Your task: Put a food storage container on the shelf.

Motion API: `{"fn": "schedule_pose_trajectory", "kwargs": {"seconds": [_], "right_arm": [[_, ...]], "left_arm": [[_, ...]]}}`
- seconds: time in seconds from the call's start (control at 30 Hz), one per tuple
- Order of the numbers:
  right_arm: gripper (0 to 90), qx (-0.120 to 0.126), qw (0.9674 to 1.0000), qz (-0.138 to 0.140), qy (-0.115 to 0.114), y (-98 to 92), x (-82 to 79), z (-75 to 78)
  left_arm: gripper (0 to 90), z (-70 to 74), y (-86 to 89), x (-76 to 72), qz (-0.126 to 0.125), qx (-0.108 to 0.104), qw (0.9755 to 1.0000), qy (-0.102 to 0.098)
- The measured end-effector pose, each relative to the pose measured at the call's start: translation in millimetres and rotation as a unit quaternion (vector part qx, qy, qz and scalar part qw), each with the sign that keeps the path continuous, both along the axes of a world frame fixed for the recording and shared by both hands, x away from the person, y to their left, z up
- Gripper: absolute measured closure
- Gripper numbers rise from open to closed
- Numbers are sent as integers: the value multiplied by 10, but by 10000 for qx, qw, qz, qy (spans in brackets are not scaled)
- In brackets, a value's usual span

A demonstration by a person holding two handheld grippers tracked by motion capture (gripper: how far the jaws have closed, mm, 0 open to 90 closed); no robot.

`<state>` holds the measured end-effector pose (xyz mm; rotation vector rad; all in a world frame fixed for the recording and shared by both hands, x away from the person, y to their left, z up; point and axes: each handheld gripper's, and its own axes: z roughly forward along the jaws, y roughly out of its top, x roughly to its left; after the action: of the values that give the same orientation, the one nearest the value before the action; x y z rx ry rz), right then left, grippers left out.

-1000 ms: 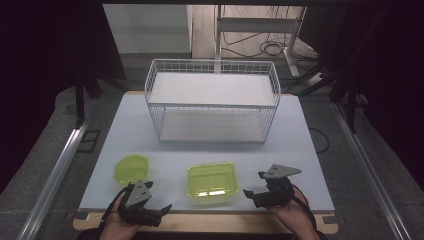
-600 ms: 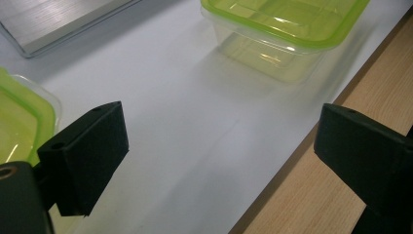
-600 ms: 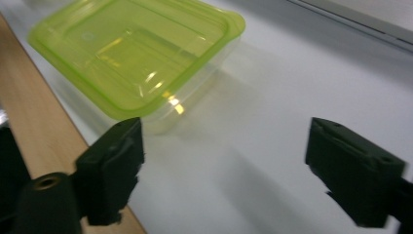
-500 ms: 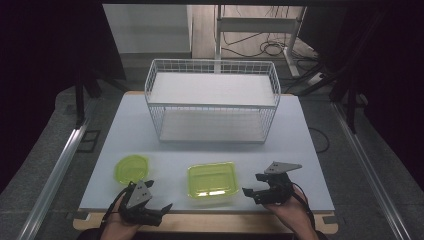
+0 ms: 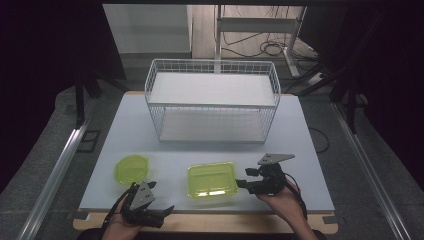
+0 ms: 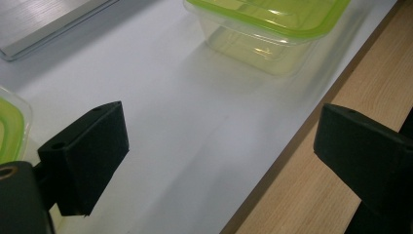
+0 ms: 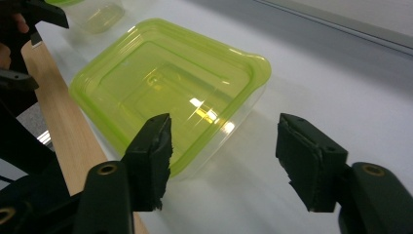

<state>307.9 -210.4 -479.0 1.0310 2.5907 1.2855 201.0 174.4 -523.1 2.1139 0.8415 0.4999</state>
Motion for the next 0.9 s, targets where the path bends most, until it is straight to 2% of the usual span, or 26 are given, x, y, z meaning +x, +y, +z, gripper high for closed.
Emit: {"fn": "schedule_pose_trajectory", "kwargs": {"seconds": [0.1,0.37,0.4,0.5,0.67,0.77,0.9], "right_arm": [[414,99,9997,-4,207,37,60,-9],[432,51,9984,50,558,139,215,-90],[449,52,9975,28,702,157,249,-118],[486,109,9957,43,921,165,292,-151],[560,76,9937,60,1116,179,322,-177],[618,118,9910,63,1334,172,348,-189],[711,294,9868,185,1581,177,369,-194]], "left_arm": [[57,1,-10,-4,-35,-2,10000,4],[57,-8,-34,-8,-110,92,9999,9],[57,-11,-36,-8,-123,98,9999,12],[57,-15,-42,-10,-152,144,9998,19],[57,-20,-58,-14,-197,188,9996,10],[57,-25,-69,-17,-225,231,9995,2],[57,-30,-88,-23,-256,280,9993,-9]]}}
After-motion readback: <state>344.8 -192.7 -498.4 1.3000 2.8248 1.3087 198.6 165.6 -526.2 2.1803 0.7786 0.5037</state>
